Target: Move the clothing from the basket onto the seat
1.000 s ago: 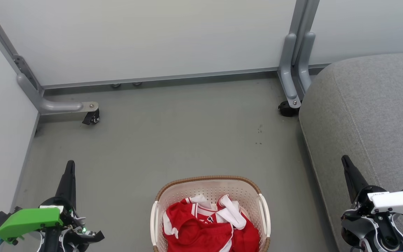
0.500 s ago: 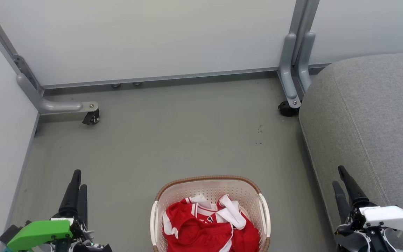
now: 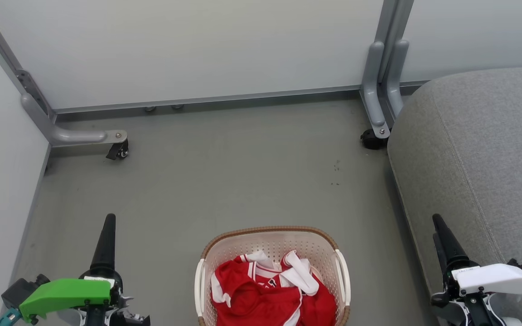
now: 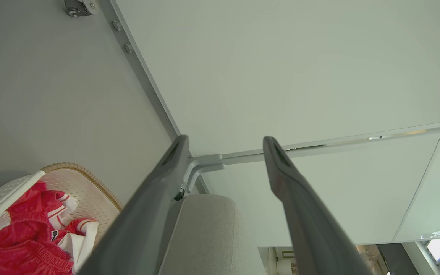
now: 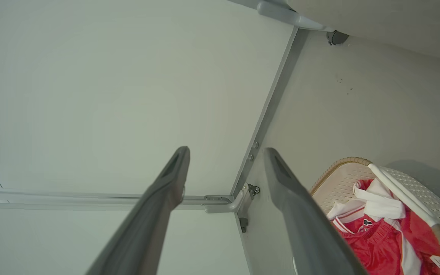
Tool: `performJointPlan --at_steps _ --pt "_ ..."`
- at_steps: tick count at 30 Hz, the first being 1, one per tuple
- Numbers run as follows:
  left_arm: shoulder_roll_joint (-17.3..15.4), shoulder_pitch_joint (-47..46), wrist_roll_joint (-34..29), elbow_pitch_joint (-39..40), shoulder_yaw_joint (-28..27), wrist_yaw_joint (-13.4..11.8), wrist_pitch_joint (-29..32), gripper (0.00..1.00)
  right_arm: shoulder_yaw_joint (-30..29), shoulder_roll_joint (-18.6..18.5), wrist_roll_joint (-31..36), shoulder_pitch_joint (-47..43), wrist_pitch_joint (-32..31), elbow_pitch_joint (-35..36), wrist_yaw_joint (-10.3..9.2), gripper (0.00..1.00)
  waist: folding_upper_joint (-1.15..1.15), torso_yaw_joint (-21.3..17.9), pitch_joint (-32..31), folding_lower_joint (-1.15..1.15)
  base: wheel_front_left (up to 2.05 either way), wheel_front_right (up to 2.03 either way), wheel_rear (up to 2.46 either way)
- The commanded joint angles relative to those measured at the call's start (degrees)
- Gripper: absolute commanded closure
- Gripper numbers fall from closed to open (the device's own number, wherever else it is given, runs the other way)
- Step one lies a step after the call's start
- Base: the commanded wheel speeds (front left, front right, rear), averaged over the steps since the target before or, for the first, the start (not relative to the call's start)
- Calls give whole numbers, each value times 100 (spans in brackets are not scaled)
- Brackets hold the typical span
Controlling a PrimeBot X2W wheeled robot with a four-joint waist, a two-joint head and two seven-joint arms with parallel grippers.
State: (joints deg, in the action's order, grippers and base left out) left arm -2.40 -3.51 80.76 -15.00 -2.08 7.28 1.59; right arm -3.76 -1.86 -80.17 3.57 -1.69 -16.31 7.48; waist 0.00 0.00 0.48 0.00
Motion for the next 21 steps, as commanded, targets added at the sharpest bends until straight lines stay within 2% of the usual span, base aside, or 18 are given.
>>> performJointPlan --at_steps 1,21 --pt "-26 -91 -244 120 6 14 -59 0 -35 -50 245 90 66 119 1 0 0 2 4 0 0 0 0" --pt "-30 5 -2282 492 112 -13 -501 0 394 -69 2904 -21 509 696 1 0 0 1 36 0 0 0 0"
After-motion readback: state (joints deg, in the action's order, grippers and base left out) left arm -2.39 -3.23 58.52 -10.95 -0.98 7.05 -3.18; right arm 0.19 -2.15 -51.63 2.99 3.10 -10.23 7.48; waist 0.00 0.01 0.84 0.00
